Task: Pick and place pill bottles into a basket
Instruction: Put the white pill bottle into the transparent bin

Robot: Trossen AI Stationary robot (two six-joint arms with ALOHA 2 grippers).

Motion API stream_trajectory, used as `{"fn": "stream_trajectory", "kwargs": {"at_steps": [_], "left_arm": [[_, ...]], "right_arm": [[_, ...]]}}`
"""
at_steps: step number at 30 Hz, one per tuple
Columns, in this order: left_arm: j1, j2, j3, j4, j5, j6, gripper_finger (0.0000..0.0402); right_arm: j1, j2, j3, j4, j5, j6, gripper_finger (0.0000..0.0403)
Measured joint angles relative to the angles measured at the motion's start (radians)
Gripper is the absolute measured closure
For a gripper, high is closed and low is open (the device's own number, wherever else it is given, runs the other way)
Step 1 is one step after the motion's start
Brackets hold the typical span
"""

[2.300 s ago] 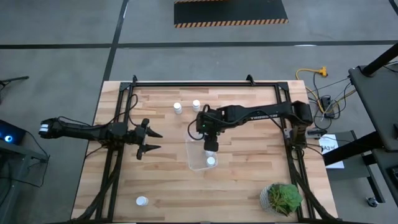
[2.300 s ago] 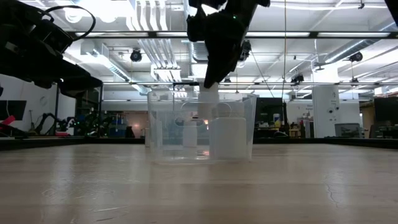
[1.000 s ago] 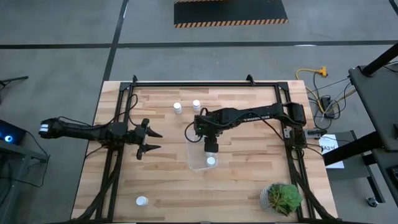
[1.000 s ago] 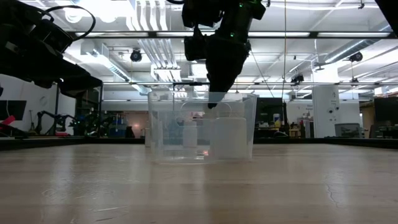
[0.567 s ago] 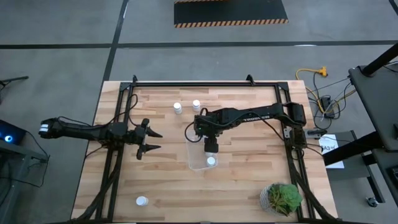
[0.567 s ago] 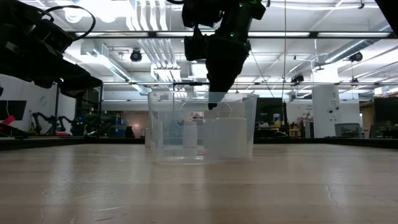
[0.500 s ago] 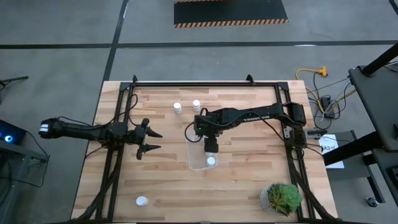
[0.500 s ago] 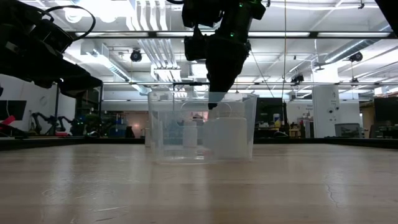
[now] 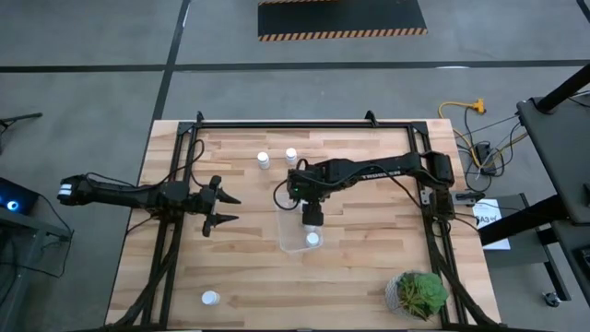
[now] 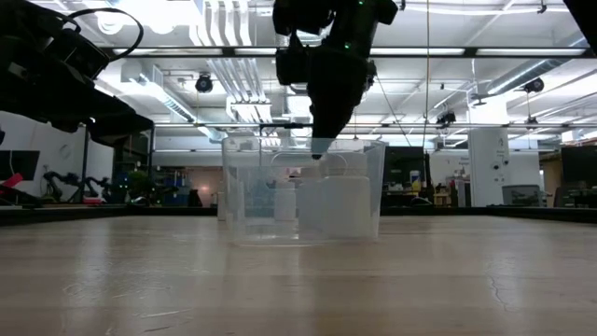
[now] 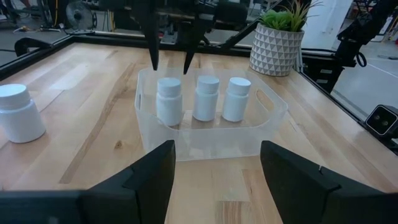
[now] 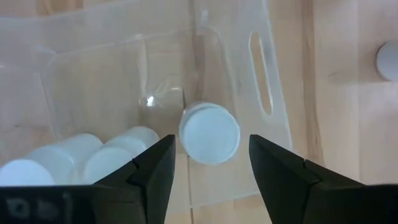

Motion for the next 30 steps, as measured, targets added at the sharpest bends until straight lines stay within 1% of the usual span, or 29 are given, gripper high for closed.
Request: {"fn": "stream_trajectory", "kwargs": {"at_steps": [6, 11, 14, 26, 30], "left_arm": [[0.0, 0.0, 0.0, 0.0, 0.0, 0.0, 0.0182], [0.0, 0.0, 0.0, 0.0, 0.0, 0.0, 0.0182], [0.0, 0.0, 0.0, 0.0, 0.0, 0.0, 0.0182], [0.0, 0.0, 0.0, 0.0, 0.0, 0.0, 0.0182], [0.0, 0.0, 0.0, 0.0, 0.0, 0.0, 0.0182]], "right_arm": [[0.0, -0.002, 0.07, -0.02, 0.0, 0.0, 0.0209], [0.003, -0.005, 0.157, -0.02, 0.0, 0.0, 0.0209], [0.009, -0.005, 0.219, -0.023, 0.001, 0.003, 0.0209], [0.014, -0.006, 0.501, -0.018, 0.002, 0.123, 0.0209], [0.014, -0.006, 0.578, -0.013, 0.002, 0.111, 0.0209]]}}
